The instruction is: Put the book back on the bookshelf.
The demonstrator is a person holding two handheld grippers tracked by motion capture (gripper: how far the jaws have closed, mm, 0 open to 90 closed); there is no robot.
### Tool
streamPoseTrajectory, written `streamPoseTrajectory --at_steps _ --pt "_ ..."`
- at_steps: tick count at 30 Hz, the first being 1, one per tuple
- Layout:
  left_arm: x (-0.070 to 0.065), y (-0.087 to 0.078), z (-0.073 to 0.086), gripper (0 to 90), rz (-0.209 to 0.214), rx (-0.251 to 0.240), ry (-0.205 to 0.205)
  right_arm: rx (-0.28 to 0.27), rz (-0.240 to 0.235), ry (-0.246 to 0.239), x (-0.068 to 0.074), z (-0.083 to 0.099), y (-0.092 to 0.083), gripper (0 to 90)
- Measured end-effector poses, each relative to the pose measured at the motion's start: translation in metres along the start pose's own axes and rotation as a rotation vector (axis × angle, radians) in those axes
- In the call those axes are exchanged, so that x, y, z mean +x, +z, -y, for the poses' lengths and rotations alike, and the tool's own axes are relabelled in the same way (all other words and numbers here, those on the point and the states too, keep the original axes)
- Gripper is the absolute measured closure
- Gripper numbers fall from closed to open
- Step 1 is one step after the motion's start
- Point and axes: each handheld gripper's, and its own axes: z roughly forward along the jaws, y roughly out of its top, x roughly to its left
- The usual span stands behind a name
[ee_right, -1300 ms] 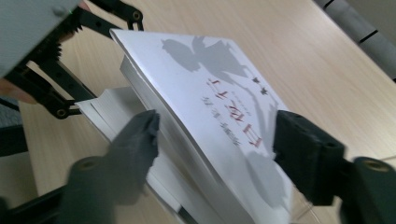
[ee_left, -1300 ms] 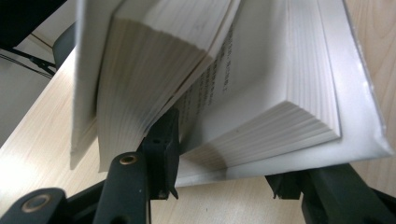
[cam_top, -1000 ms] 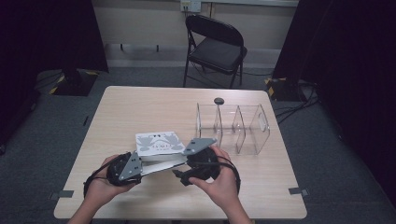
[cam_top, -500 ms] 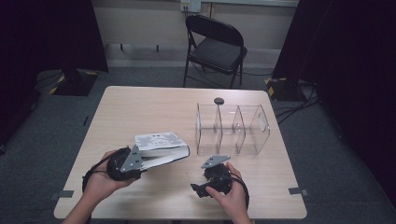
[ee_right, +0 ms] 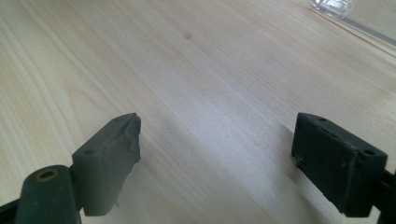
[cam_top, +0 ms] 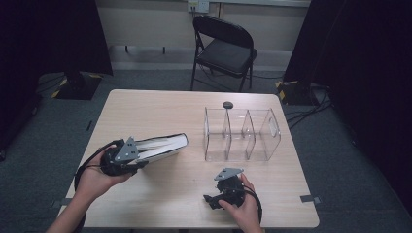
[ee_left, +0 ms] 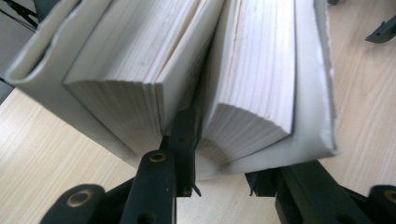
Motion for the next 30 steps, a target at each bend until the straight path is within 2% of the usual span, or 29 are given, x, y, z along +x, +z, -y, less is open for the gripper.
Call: streamPoseTrajectory --at_steps 6,12,16,18,23,27,28,30 --pt "0.011 0.000 -0.002 69.9 0.008 -0.006 -0.031 -0.020 0.001 -0.004 -0.004 0.004 -0.001 14.3" --pt "0.017 0.000 -0.004 70.6 0.010 0.008 -0.041 -0.031 0.011 -0.017 -0.004 0.007 -0.002 14.0" --pt "0.018 0.000 -0.006 70.8 0.013 0.015 -0.052 -0.033 0.029 -0.057 -0.002 0.009 0.000 11.7" --pt "0.018 0.000 -0.006 70.9 0.020 0.017 -0.049 -0.044 0.035 -0.044 -0.001 0.010 0.000 11.5" --pt "0.015 -0.001 -0.005 71.2 0.020 0.021 -0.013 -0.072 0.046 -0.039 -0.001 0.012 0.002 10.5" --pt "0.015 -0.005 -0.004 71.5 0.032 0.025 -0.013 -0.089 0.041 -0.041 -0.001 0.013 0.003 9.9" --pt "0.015 -0.007 -0.004 71.6 0.041 0.036 0.000 -0.090 0.042 -0.040 -0.001 0.013 0.003 9.9" --pt "0.013 -0.008 -0.003 72.0 0.040 0.027 -0.012 -0.089 0.042 -0.040 -0.001 0.013 0.003 9.9"
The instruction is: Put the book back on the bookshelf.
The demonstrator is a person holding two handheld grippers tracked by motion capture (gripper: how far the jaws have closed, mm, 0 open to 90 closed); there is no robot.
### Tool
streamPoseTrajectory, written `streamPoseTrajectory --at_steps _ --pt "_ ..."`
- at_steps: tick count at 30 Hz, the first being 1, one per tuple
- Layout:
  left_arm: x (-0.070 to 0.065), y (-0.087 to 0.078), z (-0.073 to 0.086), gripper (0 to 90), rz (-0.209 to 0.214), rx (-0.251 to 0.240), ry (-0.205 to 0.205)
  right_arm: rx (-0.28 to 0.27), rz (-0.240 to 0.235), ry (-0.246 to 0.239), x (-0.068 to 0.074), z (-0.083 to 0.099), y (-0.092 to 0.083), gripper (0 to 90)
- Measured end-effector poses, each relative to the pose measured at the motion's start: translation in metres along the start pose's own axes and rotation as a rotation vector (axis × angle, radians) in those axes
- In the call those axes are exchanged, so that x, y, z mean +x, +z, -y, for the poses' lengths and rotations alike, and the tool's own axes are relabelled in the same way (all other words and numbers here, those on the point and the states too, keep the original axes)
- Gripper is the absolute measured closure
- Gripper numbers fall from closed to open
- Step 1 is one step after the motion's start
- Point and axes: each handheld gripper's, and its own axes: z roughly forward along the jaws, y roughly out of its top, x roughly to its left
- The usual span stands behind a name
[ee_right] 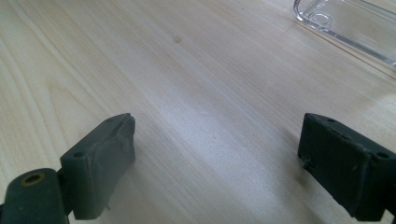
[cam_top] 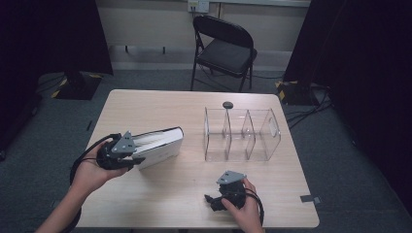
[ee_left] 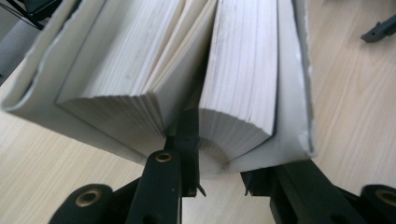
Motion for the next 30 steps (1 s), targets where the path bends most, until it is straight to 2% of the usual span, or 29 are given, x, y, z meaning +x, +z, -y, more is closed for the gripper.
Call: streamPoseTrajectory --at_steps 3,12,21,25,29,30 --pt "0.001 -0.003 0.001 72.0 0.011 0.027 0.021 -0.001 0.002 0.002 0.000 0.000 0.000 9.9" --pt "0.001 -0.004 -0.005 73.0 0.006 0.051 -0.001 -0.017 0.011 0.012 0.001 0.001 0.001 9.9" --pt "-0.003 -0.005 -0.008 73.2 0.023 0.076 0.011 -0.028 0.019 0.019 0.002 0.002 0.001 9.9" --pt "-0.003 -0.010 -0.007 73.2 0.035 0.096 0.019 -0.027 0.019 0.020 0.002 0.002 0.001 9.9" --pt "-0.003 -0.014 -0.006 73.2 0.046 0.125 0.042 -0.027 0.016 0.016 0.001 0.002 0.001 9.9" --pt "-0.002 -0.015 -0.006 73.2 0.051 0.142 0.058 -0.026 0.016 0.013 0.001 0.002 0.001 9.9"
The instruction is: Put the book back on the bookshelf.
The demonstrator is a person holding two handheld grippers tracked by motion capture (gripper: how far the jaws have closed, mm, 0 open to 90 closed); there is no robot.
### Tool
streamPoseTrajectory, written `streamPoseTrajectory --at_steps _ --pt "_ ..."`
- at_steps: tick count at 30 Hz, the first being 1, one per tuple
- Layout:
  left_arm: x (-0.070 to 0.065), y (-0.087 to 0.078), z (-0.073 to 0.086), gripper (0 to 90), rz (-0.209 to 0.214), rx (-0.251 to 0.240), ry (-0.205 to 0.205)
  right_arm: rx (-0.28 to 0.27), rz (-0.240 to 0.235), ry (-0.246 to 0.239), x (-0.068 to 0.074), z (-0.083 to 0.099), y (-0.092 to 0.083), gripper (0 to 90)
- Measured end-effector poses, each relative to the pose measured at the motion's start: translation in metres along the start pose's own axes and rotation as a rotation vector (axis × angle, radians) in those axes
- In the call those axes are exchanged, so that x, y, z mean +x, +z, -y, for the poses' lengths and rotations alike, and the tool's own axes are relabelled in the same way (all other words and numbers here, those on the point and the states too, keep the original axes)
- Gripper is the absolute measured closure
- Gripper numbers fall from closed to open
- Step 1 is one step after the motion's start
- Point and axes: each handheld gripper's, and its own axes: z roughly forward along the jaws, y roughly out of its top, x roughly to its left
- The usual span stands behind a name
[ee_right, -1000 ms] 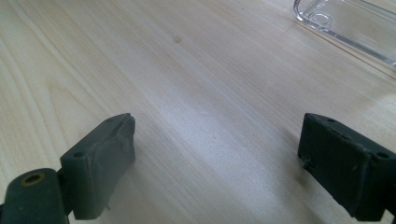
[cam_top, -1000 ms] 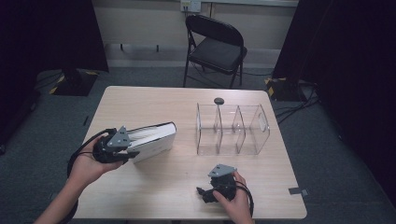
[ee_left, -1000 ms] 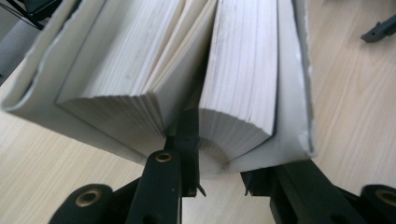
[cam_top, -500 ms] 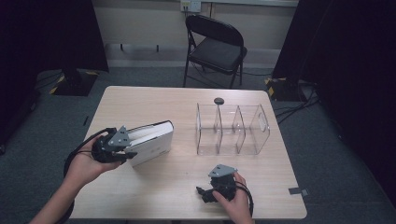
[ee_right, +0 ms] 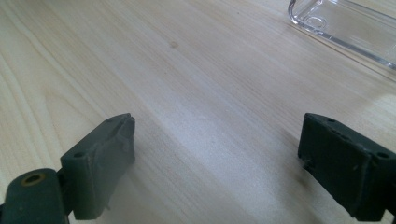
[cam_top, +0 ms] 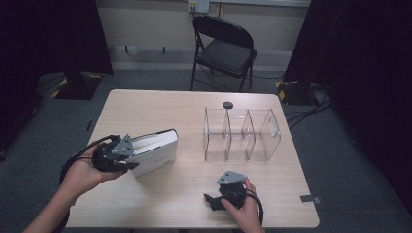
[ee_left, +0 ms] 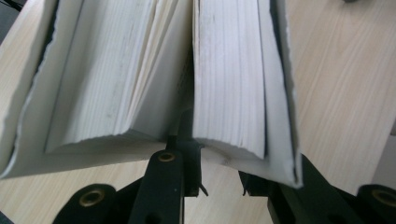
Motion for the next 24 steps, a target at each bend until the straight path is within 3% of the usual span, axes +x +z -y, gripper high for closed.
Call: streamPoseTrajectory --at_steps 11,18,19,21,24 --pt "0.0028 -0.0044 -0.0026 73.2 0.016 0.072 0.011 0.000 -0.001 0.000 -0.0005 -0.0006 0.0007 9.9" --pt "0.0050 -0.0056 -0.0006 73.3 0.021 0.070 -0.008 0.001 0.001 0.004 -0.0004 -0.0009 0.0009 9.9" --pt "0.0072 -0.0064 -0.0003 73.3 0.028 0.081 0.007 0.000 -0.001 0.005 -0.0005 -0.0010 0.0010 9.8" --pt "0.0068 -0.0058 0.0005 73.3 0.030 0.064 -0.015 -0.002 0.002 0.004 -0.0006 -0.0012 0.0014 9.8" --pt "0.0057 -0.0064 0.0007 73.2 0.035 0.064 0.006 -0.001 0.002 0.006 -0.0004 -0.0012 0.0014 9.8"
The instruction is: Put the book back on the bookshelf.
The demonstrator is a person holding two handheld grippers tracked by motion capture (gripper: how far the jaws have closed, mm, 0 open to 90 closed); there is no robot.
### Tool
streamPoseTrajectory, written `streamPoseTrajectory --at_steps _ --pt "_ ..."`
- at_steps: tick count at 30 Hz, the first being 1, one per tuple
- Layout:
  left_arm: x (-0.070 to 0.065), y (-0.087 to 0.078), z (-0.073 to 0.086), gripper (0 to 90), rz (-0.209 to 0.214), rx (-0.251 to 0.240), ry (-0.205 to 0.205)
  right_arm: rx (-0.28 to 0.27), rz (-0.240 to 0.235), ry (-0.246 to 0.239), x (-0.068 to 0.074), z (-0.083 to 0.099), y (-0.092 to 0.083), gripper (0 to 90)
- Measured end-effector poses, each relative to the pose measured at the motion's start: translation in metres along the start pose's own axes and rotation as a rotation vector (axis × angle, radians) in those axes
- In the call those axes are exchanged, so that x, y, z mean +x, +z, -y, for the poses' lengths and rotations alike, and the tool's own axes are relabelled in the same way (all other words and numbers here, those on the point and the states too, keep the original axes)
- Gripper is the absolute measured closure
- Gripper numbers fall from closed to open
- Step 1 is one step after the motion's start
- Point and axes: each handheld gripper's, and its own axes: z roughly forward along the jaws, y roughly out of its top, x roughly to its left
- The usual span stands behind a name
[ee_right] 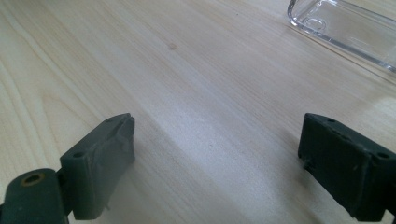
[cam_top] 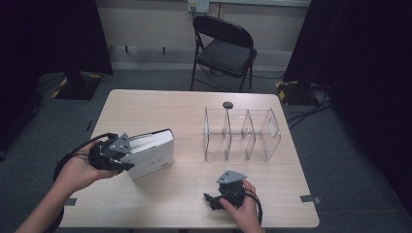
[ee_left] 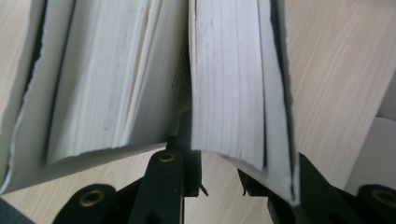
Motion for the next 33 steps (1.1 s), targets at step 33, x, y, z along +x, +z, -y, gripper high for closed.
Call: streamPoseTrajectory --at_steps 33 --pt "0.013 -0.002 0.014 70.4 0.024 -0.082 -0.067 0.019 0.000 -0.007 -0.001 -0.005 0.003 9.1"
